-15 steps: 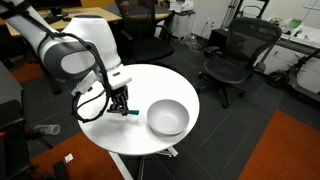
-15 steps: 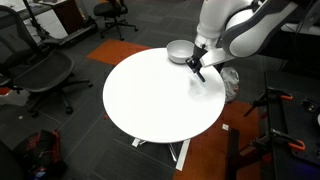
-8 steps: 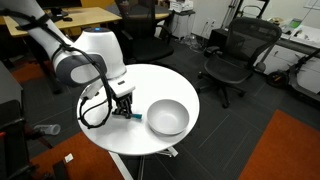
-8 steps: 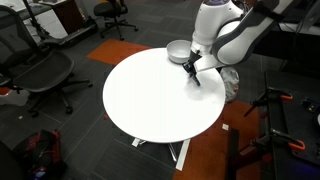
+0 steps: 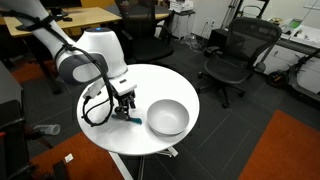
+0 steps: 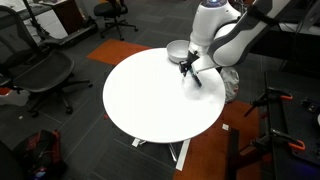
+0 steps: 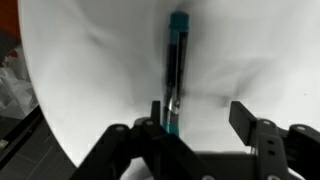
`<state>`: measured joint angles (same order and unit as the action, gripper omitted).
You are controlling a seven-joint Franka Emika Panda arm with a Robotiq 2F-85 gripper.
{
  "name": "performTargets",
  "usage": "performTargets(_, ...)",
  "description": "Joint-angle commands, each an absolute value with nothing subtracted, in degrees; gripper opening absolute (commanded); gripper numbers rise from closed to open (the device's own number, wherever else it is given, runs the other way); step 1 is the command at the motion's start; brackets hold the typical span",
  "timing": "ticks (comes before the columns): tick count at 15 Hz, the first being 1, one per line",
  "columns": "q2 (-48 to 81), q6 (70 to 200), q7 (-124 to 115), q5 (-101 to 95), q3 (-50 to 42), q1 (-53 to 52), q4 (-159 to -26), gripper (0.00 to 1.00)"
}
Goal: Take the marker out of the grey bowl and place it on the table
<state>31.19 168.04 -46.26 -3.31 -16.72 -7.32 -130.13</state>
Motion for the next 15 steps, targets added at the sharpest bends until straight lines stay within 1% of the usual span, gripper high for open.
performTargets(1,27.36,168.45,-46.63,-3.60,-21.76,-13.44,-132.99,1.00)
performTargets(6,21.00,166.66,-47.32,-5.28,-26.15,-19.16,-136.79,1.00)
performTargets(10,15.75,164.83,-49.81,-10.16,-30.22,-23.13,-139.89,1.00)
performTargets(12,13.65,164.04,-52.15,-13.91,-31.24,-23.80,-140.85,1.00)
performTargets(15,10.62,162.14,-55.84,-19.66,-30.03,-22.17,-141.87,1.00)
